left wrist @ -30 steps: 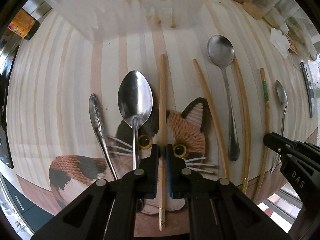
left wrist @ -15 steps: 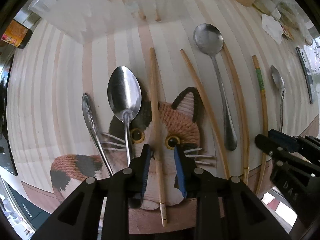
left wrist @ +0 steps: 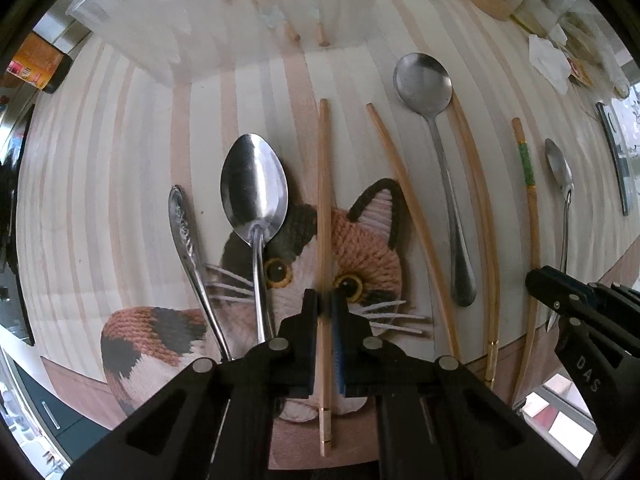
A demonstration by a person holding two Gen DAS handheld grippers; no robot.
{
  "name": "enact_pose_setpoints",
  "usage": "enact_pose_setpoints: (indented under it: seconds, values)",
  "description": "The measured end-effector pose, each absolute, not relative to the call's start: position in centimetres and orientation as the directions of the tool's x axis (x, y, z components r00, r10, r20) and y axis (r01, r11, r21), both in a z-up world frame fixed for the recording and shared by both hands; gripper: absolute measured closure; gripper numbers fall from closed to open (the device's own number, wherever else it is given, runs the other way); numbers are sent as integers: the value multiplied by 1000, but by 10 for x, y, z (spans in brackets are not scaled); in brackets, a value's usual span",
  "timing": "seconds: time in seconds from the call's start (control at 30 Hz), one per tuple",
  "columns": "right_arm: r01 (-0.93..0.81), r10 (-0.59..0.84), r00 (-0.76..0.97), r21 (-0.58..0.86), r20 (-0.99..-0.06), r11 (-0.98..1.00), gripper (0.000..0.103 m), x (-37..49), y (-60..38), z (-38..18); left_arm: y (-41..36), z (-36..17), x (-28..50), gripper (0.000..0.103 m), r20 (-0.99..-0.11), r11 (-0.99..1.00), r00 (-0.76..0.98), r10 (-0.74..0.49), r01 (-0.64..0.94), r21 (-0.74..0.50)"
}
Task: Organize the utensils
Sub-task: 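Carry both chopsticks up into the clear rack and open both tools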
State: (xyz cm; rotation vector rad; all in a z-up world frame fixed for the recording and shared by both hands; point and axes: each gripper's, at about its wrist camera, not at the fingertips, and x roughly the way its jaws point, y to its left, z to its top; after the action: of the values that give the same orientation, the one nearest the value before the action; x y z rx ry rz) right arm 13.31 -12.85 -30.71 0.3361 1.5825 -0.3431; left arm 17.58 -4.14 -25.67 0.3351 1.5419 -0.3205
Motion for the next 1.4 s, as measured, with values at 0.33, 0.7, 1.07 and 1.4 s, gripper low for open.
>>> enact_pose_setpoints:
  seconds: [0.33,0.7,1.07,1.4]
  values:
    - [460,2,42,21,-999,888,96,125,-144,-280,-44,-210,171,99,-994,911,109,-20,412,27]
    - [443,21,228,123,-973,888,96,156,-174,-190,-45,-115,201,99,-961,924,212,-178,371,-89]
    - [360,30,406,190,-913,913,96,227,-183,-105,-26,-72,215,99,-930,921,252,-268,350,-170]
    - [338,105,388,247,-916,908,96,233,-176,-117,-3,-40,214,99,-908,928,281,-310,299,-224]
